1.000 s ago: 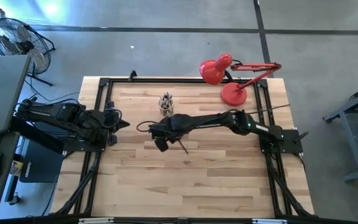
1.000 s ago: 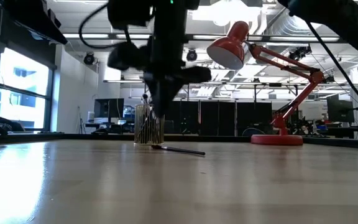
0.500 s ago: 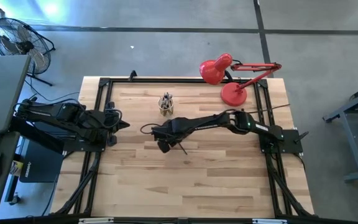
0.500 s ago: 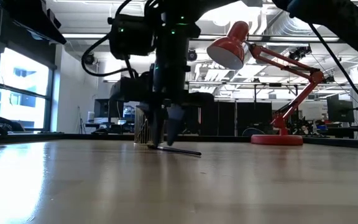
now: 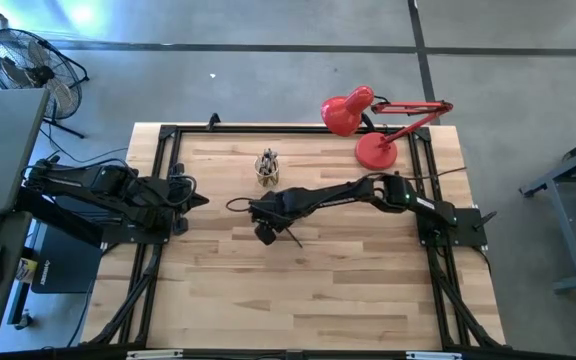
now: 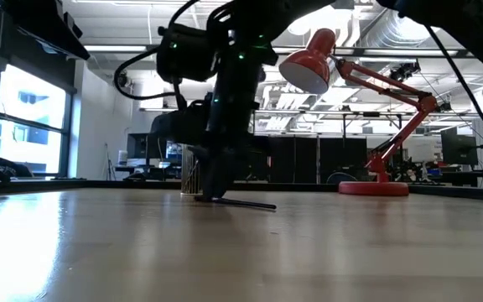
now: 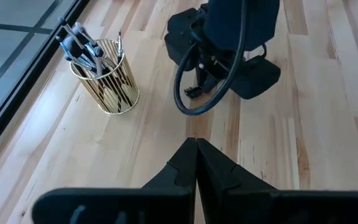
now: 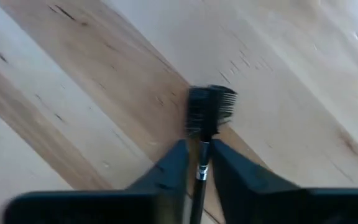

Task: Put items in baskets/containers
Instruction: Put the lash brush into the wire organizer

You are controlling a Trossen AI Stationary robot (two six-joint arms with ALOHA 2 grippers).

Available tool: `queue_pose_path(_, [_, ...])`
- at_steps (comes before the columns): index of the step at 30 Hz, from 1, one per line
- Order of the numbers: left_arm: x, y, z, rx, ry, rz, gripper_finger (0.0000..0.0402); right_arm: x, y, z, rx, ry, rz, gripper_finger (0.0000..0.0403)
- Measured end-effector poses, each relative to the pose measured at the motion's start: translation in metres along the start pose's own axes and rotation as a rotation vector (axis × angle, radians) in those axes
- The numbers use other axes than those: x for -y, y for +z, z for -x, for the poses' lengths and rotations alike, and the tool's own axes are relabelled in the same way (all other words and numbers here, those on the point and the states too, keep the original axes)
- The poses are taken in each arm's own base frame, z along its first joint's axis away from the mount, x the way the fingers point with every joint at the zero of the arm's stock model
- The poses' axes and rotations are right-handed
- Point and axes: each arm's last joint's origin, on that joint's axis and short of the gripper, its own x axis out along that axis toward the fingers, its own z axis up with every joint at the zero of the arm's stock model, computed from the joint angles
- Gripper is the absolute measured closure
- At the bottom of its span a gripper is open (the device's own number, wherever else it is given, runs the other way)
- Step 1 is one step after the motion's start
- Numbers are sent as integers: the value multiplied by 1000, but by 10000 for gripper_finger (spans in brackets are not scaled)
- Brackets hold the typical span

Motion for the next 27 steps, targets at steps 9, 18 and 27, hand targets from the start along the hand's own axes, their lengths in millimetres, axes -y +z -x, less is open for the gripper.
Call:
queue_pose_path(9, [0, 0, 0, 0, 3, 0, 401, -8, -17, -6, 57, -30, 64, 397])
queue_pose_path(18, [0, 0, 0, 4, 19, 12, 401, -5, -2, 41, 264, -88, 67, 402])
queue_pose_path(27, [0, 0, 0, 4, 19, 26, 401, -1, 9, 65, 330, -56, 82, 402])
